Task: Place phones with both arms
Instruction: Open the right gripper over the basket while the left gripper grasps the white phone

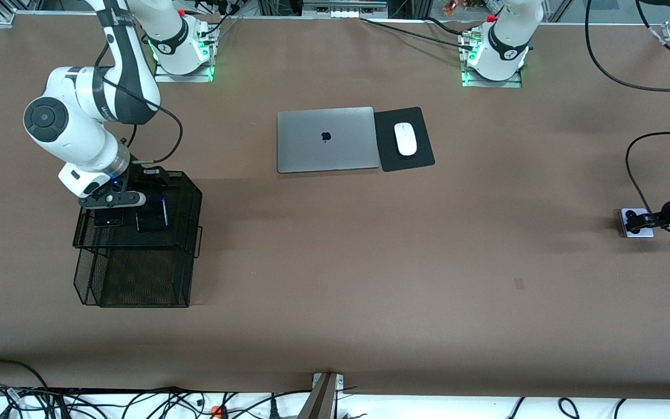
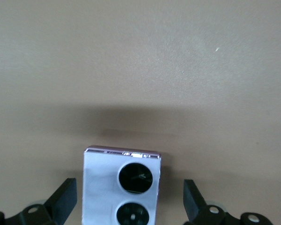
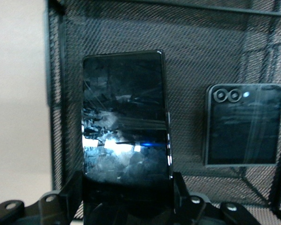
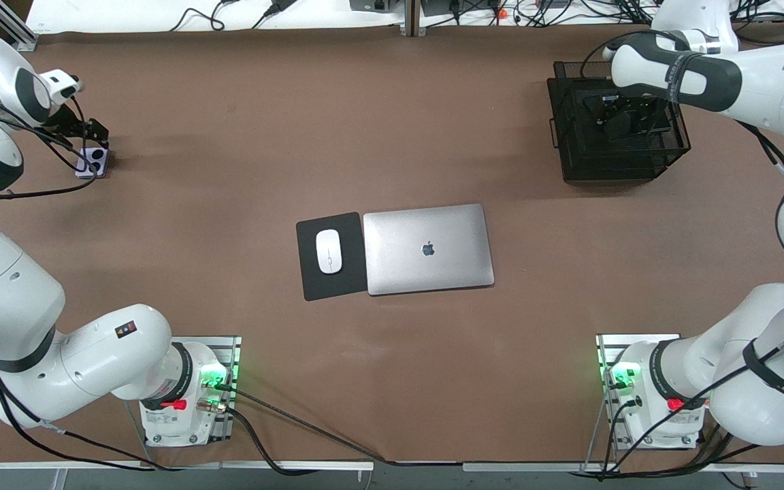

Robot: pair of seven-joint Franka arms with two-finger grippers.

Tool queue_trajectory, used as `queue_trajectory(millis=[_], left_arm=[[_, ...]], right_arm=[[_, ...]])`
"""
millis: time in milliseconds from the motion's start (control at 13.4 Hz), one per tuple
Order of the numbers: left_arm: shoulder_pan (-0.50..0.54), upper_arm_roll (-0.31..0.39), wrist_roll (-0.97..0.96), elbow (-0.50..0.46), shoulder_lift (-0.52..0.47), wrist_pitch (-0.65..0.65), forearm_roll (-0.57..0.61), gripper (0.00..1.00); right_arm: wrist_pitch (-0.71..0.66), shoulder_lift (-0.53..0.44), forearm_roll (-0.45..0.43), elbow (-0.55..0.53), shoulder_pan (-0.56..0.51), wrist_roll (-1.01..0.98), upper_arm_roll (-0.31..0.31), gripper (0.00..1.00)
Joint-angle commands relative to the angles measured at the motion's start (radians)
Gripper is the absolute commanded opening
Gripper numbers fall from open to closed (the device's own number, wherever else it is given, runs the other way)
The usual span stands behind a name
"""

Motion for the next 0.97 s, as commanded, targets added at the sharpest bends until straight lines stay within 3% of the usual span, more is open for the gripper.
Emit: queue_trajectory(millis=[0,149,224,448,522,597,672,896], left_arm=[[0.001,0.004,0.036,0.010,0.017,0.019,-0.010,1.00],[0.002,0.004,0.036,0.012,0.018,0.019,-0.009,1.00],[0.007,0.004,0.036,0.012,0.018,0.019,-0.009,1.00],[0.026,0.005,0.036,0.015,0.023,0.022,-0.009,1.00],[0.033,0.004,0.036,0.015,0.034,0.033,-0.009,1.00],[0.034,0.004,0.036,0.013,0.040,0.049,-0.009,1.00],[0.036,0.004,0.037,0.012,0.047,0.062,-0.009,1.00],[0.036,0.004,0.036,0.012,0.057,0.063,-0.009,1.00]], right_arm=[[0.065,0.032,0.012,0.003,-0.013,0.000,-0.003,0.00],[0.062,0.058,0.093,0.003,-0.011,-0.001,-0.001,0.04],[0.054,0.070,0.116,0.004,-0.007,0.000,0.002,0.13],[0.037,0.067,0.126,0.004,-0.002,-0.001,0.005,0.13],[0.034,0.066,0.126,0.004,-0.001,-0.004,0.005,0.18],[0.033,0.066,0.126,0.006,-0.002,-0.009,0.008,0.47],[0.032,0.066,0.126,0.009,-0.002,-0.009,0.010,0.99],[0.028,0.061,0.126,0.021,-0.002,-0.011,0.010,1.00]])
